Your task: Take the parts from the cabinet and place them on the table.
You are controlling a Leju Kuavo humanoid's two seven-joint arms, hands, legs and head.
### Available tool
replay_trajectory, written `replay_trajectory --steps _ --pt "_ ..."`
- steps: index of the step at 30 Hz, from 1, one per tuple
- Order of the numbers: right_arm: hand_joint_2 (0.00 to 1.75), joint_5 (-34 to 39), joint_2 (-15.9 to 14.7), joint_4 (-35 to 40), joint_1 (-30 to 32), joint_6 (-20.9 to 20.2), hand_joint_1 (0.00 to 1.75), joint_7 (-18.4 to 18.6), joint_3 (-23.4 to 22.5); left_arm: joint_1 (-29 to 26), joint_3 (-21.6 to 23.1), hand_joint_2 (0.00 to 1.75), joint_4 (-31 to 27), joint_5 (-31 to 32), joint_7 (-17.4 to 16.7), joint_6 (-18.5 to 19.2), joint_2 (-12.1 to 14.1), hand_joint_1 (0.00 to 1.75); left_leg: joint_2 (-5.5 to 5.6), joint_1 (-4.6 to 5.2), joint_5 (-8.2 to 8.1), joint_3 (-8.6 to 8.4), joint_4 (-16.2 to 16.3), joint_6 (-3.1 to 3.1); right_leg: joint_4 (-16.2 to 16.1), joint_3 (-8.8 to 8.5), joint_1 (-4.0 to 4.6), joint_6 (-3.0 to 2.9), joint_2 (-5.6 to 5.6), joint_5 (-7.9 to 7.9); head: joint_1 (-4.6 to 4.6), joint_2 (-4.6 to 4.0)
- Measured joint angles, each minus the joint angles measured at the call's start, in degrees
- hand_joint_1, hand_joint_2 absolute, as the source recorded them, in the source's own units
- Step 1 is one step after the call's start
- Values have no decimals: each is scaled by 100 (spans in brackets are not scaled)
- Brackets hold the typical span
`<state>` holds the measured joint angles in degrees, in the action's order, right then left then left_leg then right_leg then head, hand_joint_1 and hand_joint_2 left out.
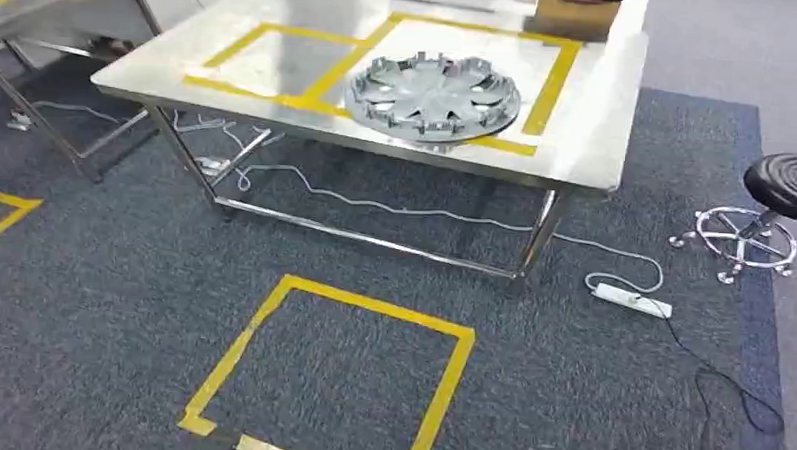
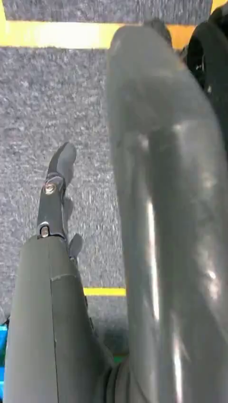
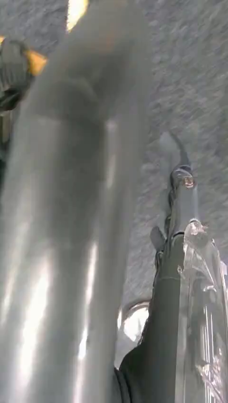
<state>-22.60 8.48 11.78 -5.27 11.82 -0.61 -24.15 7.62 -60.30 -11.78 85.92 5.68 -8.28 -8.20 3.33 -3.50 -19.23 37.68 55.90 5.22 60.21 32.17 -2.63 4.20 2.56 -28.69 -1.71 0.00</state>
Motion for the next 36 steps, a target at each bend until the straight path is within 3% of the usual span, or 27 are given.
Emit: replay_trajectory --steps 3,4,6,7,8,9,10,12,13,14,15,18,19,20,21,23,24,25,27,28,29,31,33,34,35,36 --pt "0 -20 -18 0 -10 11 0 4 9 -15 11 0 0 2 0 2 -28 0 45 -92 114 -43 -139 113 -49 -27 91 -202 -107 80 110 -2" --pt "0 -22 -15 0 -14 9 0 5 11 -20 11 0 0 2 0 4 -26 0 -112 -85 -19 13 -34 58 -98 -70 92 -261 -163 140 169 -2" --pt "0 -24 -15 0 0 11 0 4 13 -11 17 0 0 9 0 4 -53 0 -229 19 -613 334 756 -37 -125 -29 111 -344 -258 195 193 -2" --pt "0 -24 -18 0 10 13 0 4 13 -4 20 0 0 11 0 4 -57 0 -229 37 -863 519 1252 -61 -125 -11 122 -340 -327 200 197 -2" --pt "0 -24 -15 0 20 13 0 4 13 -3 22 0 0 11 0 4 -55 0 -229 42 -1011 639 1621 -75 -124 0 135 -335 -395 202 191 -2" --pt "0 -24 -15 -2 25 11 0 7 13 -13 22 0 0 11 0 4 -55 0 -231 42 -1020 639 1718 -87 -124 6 138 -329 -453 202 191 -2" --pt "0 -26 -15 -2 23 11 0 7 13 -19 22 0 0 11 0 4 -55 0 -242 41 -939 533 1611 -93 -123 8 136 -311 -509 201 199 -2" --pt "0 -33 -15 -2 23 13 0 7 13 -7 22 0 0 18 0 4 -50 0 -372 24 -621 76 914 -92 -115 -11 113 -224 -619 180 193 -2" --pt "0 -33 -18 -2 21 18 0 7 13 10 24 0 0 28 0 4 -52 0 -602 16 -517 -174 545 -68 -85 -19 106 -157 -673 153 206 -2" --pt "0 -35 -33 -2 20 31 0 4 13 45 28 0 0 31 0 7 -81 0 -797 75 -587 -248 343 -57 26 84 183 -59 -738 65 254 -2" --pt "0 -37 -40 -2 15 33 0 5 15 61 35 0 0 33 0 11 -90 0 -660 64 -585 -212 408 -172 9 48 154 -58 -761 30 170 -2" --pt "0 -52 -35 -2 4 35 0 4 18 30 39 0 0 35 0 15 -72 0 -491 112 -606 -200 409 -295 -62 -64 90 -27 -880 39 125 -2" --pt "0 -55 -24 -2 -1 35 0 4 20 19 39 0 0 35 0 15 -61 0 -440 130 -591 -201 401 -345 -18 -71 61 -1 -791 -35 123 -2" --pt "0 -55 -24 -2 -4 35 0 4 20 21 44 0 0 39 0 15 -57 0 -395 140 -581 -197 401 -377 238 26 64 -30 -555 -258 125 -2" --pt "0 -57 -24 -6 3 35 0 4 20 36 52 0 0 42 0 15 -50 0 -334 152 -576 -194 399 -399 638 193 95 -58 -429 -492 101 -2" --pt "0 -59 -24 -20 23 37 0 9 20 46 85 0 0 46 0 20 -52 0 -206 205 -577 -188 400 -453 1496 602 153 -122 -302 -854 66 -2" --pt "0 -65 -24 -26 29 37 0 17 20 38 96 0 0 46 0 22 -52 0 -135 235 -577 -188 400 -464 1714 733 191 -171 -270 -879 66 -2" --pt "0 -70 -24 -26 31 37 0 20 20 29 105 0 0 46 0 22 -50 0 -59 258 -574 -189 400 -472 1641 735 234 -231 -251 -756 70 -2" --pt "0 -96 -24 -26 21 39 0 22 20 33 116 0 0 50 0 22 -50 0 111 282 -563 -196 400 -484 873 416 310 -336 -166 -244 70 -2" --pt "0 -103 -24 -26 16 42 0 22 20 40 120 0 0 50 0 22 -57 0 190 281 -559 -200 400 -483 399 199 330 -382 -37 -13 66 -2" --pt "0 -105 -26 -26 15 44 0 22 20 40 122 0 0 50 0 24 -68 0 243 284 -549 -191 403 -469 111 86 334 -406 249 28 68 -2" --pt "0 -109 -29 -26 -4 52 0 26 20 29 122 0 0 50 0 24 -74 0 338 286 -522 -163 397 -417 66 65 346 -335 106 54 62 -2" --pt "0 -111 -29 -26 -10 61 0 37 20 -1 120 0 0 50 0 24 -72 0 431 268 -463 -148 343 -329 27 44 361 -364 31 103 59 -2" --pt "0 -114 -26 -26 -15 61 0 37 20 -6 120 0 0 50 0 22 -72 0 313 268 -496 -132 370 -338 -61 18 313 -388 -42 166 68 -2" --pt "0 -114 -26 -26 -11 61 0 37 20 -5 120 0 0 50 -2 22 -72 0 10 313 -629 -86 473 -330 -105 -1 325 -409 -92 188 77 -2" --pt "0 -114 -26 -26 0 59 0 37 20 9 122 0 0 50 -2 24 -72 0 -139 321 -859 47 767 -308 -119 -2 326 -433 -169 202 86 -2"
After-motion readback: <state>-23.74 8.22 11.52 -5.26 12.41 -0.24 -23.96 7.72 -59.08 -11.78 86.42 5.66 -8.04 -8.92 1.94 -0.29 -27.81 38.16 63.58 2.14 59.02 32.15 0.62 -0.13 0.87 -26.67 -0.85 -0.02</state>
